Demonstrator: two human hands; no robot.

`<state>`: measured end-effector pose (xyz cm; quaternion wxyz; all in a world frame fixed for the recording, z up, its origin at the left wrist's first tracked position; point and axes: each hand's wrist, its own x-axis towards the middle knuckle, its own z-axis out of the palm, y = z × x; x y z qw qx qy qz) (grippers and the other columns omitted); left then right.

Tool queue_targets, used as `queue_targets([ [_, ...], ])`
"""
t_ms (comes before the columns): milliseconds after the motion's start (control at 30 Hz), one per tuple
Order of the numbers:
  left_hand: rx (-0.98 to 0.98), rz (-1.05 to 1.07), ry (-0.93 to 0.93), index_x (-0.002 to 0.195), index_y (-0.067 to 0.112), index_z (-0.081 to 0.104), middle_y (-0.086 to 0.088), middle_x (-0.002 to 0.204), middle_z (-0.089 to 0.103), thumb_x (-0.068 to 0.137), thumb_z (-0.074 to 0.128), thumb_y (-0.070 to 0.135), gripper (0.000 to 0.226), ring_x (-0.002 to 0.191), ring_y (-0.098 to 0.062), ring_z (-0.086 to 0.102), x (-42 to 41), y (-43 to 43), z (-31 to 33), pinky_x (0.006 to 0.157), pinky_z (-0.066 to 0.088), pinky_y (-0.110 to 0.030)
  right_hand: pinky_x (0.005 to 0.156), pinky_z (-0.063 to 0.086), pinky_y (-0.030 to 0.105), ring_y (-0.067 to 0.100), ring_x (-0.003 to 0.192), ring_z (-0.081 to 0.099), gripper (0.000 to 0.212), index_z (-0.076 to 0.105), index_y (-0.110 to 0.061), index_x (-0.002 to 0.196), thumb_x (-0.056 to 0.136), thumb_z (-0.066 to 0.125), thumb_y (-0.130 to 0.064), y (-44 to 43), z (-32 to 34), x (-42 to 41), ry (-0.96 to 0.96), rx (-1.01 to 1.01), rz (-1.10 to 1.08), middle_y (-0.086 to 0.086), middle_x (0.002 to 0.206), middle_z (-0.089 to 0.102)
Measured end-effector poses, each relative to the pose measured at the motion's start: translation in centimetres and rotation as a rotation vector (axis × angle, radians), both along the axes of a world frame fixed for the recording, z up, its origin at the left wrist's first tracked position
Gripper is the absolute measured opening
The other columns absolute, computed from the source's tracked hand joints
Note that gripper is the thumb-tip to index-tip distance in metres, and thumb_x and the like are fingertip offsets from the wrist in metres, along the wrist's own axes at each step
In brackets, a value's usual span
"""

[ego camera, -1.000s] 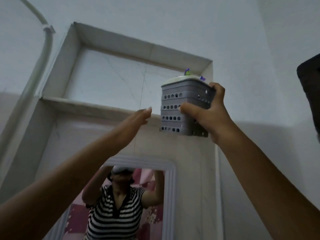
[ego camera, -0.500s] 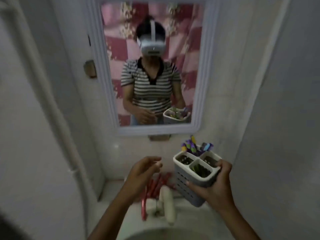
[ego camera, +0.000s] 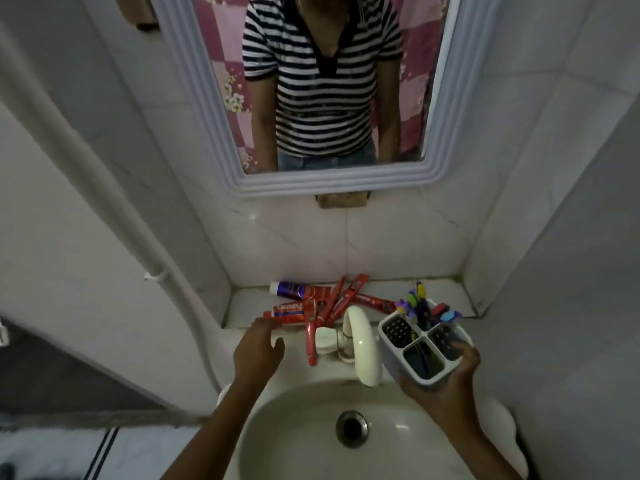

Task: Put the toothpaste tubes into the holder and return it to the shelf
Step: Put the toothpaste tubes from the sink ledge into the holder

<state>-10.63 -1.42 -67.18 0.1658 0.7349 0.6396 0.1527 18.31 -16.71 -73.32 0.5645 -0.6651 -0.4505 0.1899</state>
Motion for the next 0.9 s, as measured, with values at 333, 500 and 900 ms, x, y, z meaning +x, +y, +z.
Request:
queue_targets([
  [333,0.156,-0.396,0.596,0.113,0.024,0.069,-0.006,0.097,0.073,0.081,0.07,0.053,0.043,0.081,-0.025,0.07,2.2,7.9,-0.7,0.076,0.055,-0.035,0.09,0.058,0.013,-0.009,0.119,0.061,0.123,0.028,-0.025,0.141,0.048,0.104,0.0,-0.2,-1.4,0.0,0.026,-0.018,-0.039,-0.007,0.145,0.047],
  [500,-0.048,-0.447,0.679,0.118,0.03,0.063,0.002,0.119,0.067,0.08,0.063,0.054,0.045,0.109,-0.018,0.065,1.2,11.4,1.4,0.082,0.053,-0.03,0.096,0.061,0.032,0.012,0.126,0.062,0.118,0.025,-0.011,0.142,0.051,0.098,-0.029,-0.2,-1.4,0.3,0.043,-0.073,-0.05,0.017,0.148,0.044],
  [900,-0.034,-0.274,-0.147,0.105,0.028,0.064,0.014,0.087,0.065,0.085,0.071,0.039,0.023,0.071,-0.006,0.065,3.8,6.2,12.4,0.063,0.047,-0.024,0.099,0.058,0.032,0.035,0.123,0.063,0.115,0.028,0.01,0.136,0.05,0.105,0.0,0.1,-1.1,0.0,-0.066,-0.052,-0.087,0.029,0.145,0.043],
])
